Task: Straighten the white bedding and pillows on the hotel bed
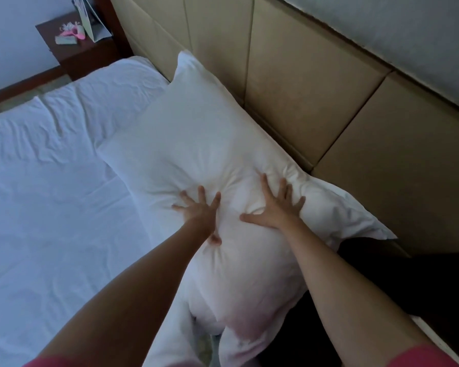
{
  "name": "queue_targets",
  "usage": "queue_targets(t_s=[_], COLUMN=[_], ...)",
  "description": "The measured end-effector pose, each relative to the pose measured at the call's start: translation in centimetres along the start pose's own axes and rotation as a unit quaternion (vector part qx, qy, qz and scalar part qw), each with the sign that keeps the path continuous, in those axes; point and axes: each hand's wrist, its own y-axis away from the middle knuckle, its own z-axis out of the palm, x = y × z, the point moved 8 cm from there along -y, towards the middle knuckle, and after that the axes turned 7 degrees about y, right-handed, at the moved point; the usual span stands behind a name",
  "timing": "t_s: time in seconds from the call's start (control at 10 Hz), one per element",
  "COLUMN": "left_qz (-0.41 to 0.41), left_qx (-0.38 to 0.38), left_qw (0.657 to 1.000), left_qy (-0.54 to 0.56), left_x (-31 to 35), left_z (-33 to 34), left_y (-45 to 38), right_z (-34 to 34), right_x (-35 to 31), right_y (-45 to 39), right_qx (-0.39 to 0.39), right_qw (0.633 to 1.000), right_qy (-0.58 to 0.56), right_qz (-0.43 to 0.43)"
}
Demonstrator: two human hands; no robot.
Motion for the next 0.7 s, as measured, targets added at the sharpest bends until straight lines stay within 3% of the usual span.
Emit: queue_targets(t_s=[0.2, 0.4, 0.6, 0.7], left_qz=[0.011, 0.099, 0.122, 0.144], left_qx=[0.041, 0.096, 0.002, -0.027], left_qw=[0.999, 0.99, 0.983, 0.974], left_qy=[-0.021, 0.032, 0.14, 0.17], left_x=[-0.8, -1.1, -1.8, -2.7], left_z=[1.2, 4.3, 5.9, 6.6], left_y=[0.5, 3.8, 10.1, 13.6], right_z=[2.0, 3.3, 3.3, 4.0], right_x=[-0.8, -1.4, 0.0, 0.5], right_y=[1.4, 5.3, 12.3, 17.3], right_qx=[0.019, -0.001, -0.109, -0.164], right_qw=[1.0, 0.999, 0.992, 0.983], right_qy=[0.017, 0.046, 0.033, -0.025], right_qz=[-0.001, 0.011, 0.063, 0.071])
